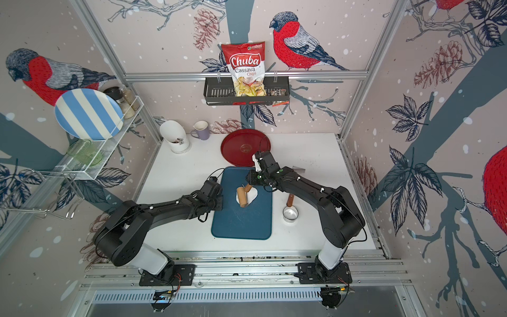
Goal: Roll out the dumpling wrappers from the dough
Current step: Flatten out the dough on the work surface.
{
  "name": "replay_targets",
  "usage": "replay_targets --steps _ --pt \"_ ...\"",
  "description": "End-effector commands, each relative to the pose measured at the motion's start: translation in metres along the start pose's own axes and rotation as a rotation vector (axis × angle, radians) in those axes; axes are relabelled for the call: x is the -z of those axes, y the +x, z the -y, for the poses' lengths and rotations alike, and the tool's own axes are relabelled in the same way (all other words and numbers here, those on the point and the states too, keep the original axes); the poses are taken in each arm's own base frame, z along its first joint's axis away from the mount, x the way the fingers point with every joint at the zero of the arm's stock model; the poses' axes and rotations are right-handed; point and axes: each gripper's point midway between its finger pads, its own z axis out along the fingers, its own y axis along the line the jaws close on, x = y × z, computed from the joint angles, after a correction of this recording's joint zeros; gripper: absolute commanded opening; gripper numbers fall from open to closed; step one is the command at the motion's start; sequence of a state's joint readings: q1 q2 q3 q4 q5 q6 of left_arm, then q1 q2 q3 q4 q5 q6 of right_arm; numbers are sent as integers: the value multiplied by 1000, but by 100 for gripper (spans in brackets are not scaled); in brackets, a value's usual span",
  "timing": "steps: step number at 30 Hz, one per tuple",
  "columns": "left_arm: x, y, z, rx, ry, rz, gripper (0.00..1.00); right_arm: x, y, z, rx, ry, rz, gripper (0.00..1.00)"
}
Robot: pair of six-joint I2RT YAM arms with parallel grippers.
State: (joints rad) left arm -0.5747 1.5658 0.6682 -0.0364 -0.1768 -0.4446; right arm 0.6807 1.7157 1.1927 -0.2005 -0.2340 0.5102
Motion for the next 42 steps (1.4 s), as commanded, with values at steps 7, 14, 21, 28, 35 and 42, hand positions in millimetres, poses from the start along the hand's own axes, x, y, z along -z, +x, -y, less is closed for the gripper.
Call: replay_targets --steps 7,14,21,28,35,42 --pt "-3 23 -6 -24 -20 -88 0 -7 25 9 -7 45 -92 0" --pt "-2 22 -7 -18 -23 -78 0 5 13 14 -29 34 -52 0" --pt "-4 23 -8 -20 -31 -86 0 2 14 9 0 8 -65 0" --pt "-3 23 -7 -20 -29 -87 0 -13 37 1 92 43 -147 0" --pt "-3 23 -7 -17 -27 -85 0 -8 37 12 93 103 -150 0" --pt "-3 23 -8 -14 -29 -85 0 4 22 15 44 80 -90 0"
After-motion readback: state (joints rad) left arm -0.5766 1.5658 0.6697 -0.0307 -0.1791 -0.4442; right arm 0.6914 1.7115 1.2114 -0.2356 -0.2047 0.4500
